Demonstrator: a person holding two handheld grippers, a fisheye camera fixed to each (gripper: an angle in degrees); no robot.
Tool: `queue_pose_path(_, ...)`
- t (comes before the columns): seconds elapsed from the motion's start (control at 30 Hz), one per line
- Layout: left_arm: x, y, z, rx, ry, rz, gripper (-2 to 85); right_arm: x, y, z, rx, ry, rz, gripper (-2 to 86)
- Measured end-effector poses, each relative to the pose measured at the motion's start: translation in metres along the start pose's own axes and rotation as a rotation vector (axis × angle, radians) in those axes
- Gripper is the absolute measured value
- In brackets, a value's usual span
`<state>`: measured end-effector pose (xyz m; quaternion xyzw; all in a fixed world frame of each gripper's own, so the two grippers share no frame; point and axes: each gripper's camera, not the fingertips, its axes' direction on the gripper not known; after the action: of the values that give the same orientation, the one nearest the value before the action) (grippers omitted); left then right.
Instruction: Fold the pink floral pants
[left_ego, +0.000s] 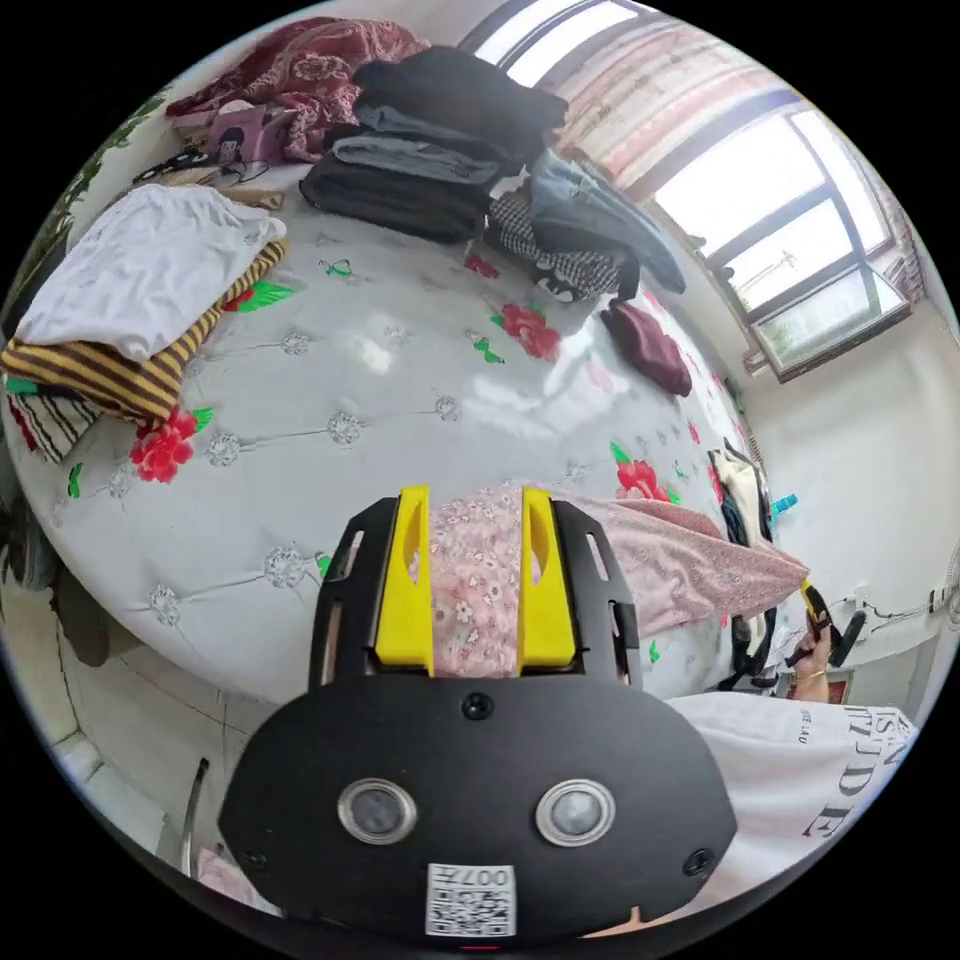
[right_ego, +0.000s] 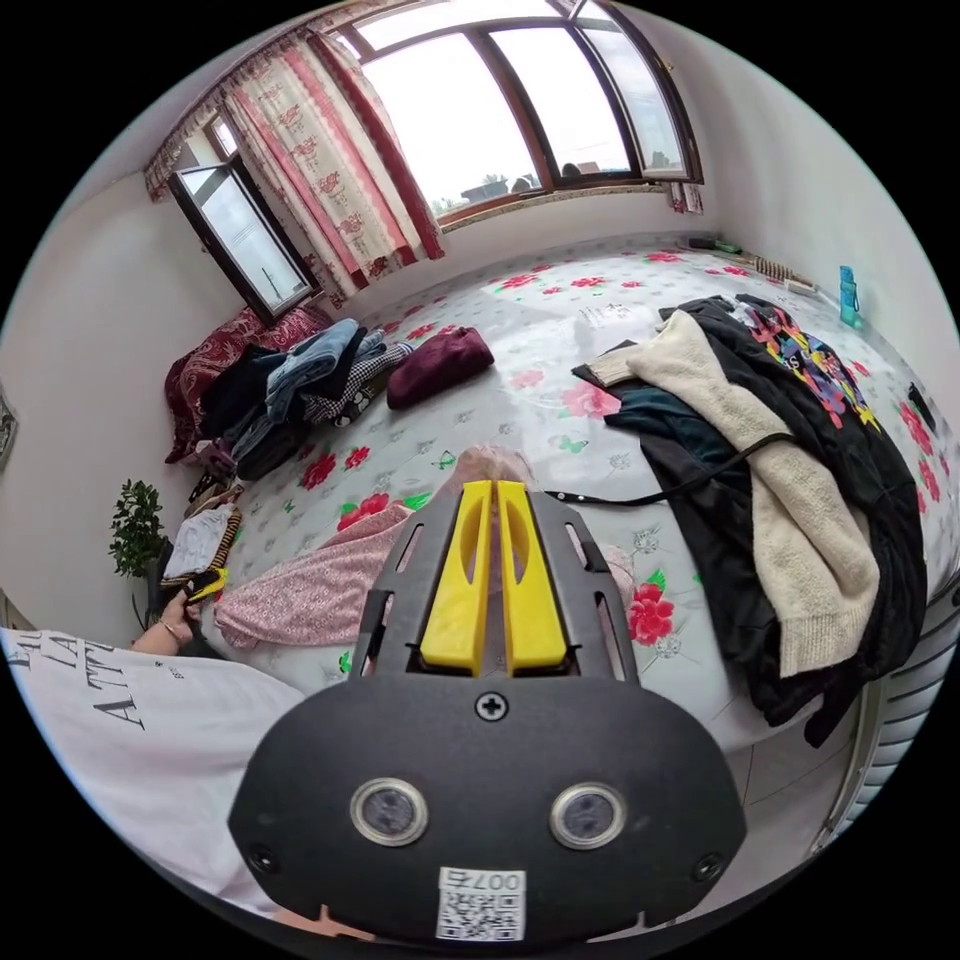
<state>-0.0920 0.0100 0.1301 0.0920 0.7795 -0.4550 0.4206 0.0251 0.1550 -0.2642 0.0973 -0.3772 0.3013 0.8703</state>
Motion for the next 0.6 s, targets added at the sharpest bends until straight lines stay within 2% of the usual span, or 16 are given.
queue_pose_path(0.03, -0.002, -0.006, 0.028, -0.121, -0.063, -0.020, 10.5, -0.002, 0.000, -0.002, -0.001, 0.001, 0.004, -0.3)
queue_pose_path(0.1, -0.003, -0.006, 0.055, -0.246, -0.135, -0.034, 8.1, -0.003, 0.002, -0.007, -0.007, 0.006, 0.006, -0.3)
queue_pose_path(0.17, 0.004, -0.001, 0.047, -0.163, -0.152, -0.003, 4.8, -0.004, 0.005, -0.012, -0.010, 0.009, 0.007, -0.3)
queue_pose_path(0.3, 0.011, 0.020, -0.011, 0.065, 0.029, 0.032, 1.3, 0.000, 0.014, -0.033, 0.035, 0.054, 0.073, -0.3)
queue_pose_path(0.37, 0.014, 0.037, -0.045, 0.172, 0.132, 0.038, -0.2, -0.005, 0.020, -0.060, 0.186, 0.069, 0.109, -0.2)
queue_pose_path(0.43, 0.019, 0.068, -0.095, 0.358, 0.222, 0.052, -0.7, -0.014, 0.028, -0.105, 0.496, 0.073, 0.112, -0.2)
queue_pose_path(0.47, 0.020, 0.075, -0.106, 0.405, 0.237, 0.064, -0.8, -0.015, 0.026, -0.113, 0.540, 0.061, 0.096, -0.2)
queue_pose_path(0.5, 0.022, 0.088, -0.127, 0.483, 0.255, 0.089, -0.9, -0.015, 0.016, -0.118, 0.533, 0.027, 0.062, -0.1)
queue_pose_path(0.53, 0.024, 0.095, -0.143, 0.524, 0.268, 0.119, -0.9, -0.012, 0.000, -0.114, 0.447, 0.012, 0.054, 0.0)
queue_pose_path(0.6, 0.029, 0.099, -0.159, 0.538, 0.273, 0.181, -0.9, -0.011, -0.017, -0.093, 0.311, -0.049, -0.006, 0.2)
